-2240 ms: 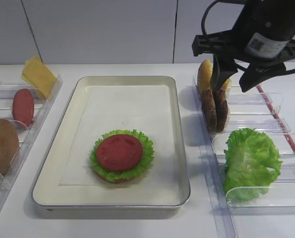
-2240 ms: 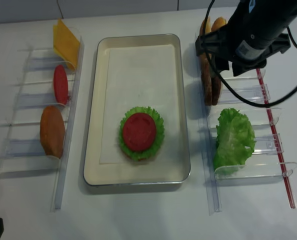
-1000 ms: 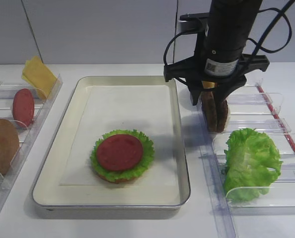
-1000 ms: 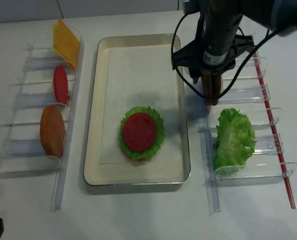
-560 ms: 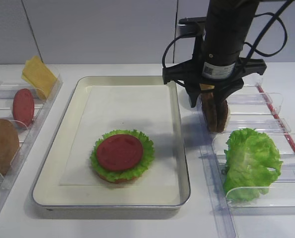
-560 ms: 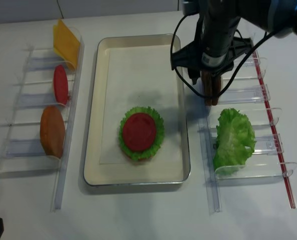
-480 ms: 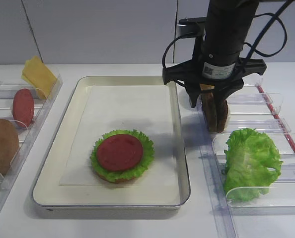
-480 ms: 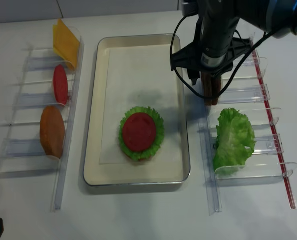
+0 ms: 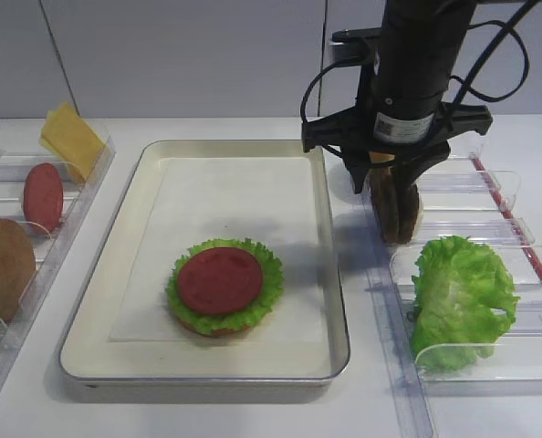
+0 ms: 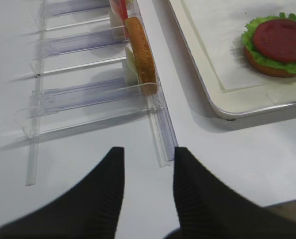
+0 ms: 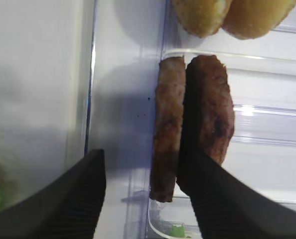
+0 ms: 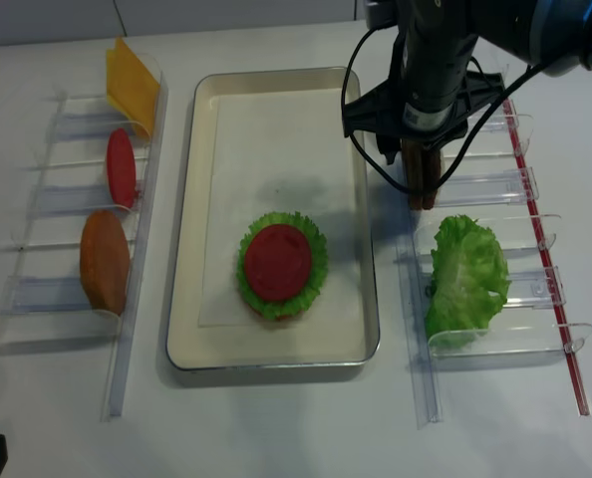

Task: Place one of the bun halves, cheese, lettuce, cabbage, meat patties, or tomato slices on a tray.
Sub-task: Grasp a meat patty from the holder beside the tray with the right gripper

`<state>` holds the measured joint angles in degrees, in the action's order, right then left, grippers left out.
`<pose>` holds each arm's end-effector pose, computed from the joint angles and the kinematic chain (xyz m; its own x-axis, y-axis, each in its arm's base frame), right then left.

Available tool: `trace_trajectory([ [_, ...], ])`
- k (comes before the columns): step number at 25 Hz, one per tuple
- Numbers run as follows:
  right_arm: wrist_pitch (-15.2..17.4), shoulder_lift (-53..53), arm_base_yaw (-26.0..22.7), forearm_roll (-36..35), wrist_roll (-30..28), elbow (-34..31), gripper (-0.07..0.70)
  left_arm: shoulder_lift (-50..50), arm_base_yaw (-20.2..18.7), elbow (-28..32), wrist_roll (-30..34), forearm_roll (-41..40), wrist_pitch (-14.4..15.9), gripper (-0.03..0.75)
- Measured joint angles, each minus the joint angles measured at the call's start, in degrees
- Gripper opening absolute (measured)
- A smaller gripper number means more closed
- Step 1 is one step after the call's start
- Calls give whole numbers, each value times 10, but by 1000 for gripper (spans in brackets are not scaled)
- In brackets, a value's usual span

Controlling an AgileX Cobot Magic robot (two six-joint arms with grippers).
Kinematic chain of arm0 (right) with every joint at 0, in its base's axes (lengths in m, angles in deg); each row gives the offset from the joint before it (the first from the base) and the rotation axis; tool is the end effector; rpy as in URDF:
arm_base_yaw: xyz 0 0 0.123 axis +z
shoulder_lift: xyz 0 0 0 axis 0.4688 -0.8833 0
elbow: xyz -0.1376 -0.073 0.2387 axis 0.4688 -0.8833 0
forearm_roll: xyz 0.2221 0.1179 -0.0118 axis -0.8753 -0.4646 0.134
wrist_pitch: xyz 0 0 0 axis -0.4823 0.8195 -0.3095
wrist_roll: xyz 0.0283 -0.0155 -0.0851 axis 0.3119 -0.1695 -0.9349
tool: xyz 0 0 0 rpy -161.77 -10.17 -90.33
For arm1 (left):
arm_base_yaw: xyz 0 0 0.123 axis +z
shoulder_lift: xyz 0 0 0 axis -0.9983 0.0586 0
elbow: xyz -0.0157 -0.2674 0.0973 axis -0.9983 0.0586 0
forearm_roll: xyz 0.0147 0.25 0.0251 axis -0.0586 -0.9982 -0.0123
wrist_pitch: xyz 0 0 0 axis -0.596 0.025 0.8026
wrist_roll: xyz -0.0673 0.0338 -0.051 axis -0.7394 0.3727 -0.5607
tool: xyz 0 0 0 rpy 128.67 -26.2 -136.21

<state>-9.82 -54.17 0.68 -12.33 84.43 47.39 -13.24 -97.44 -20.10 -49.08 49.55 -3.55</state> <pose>0.3309 0.1714 0.2597 -0.9617 -0.0913 -0.2584 -0.0979 0.9951 0.0126 -0.0108 0.0078 0.2647 -0.5461 0.0834 -0.8335 0.1252 0.9920 0.0173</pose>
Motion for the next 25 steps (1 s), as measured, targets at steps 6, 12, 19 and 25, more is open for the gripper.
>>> trace_trajectory([
  [6,-8,-8,0,-2,2,0,389,0,0,0,0,0,0,224],
  [12,-9,-22,0,-4,2,0,352,0,0,0,0,0,0,224],
  [19,-9,-22,0,3,2,0,340,0,0,0,0,0,0,224],
  [25,-9,-23,0,12,2,0,317,0,0,0,0,0,0,224],
])
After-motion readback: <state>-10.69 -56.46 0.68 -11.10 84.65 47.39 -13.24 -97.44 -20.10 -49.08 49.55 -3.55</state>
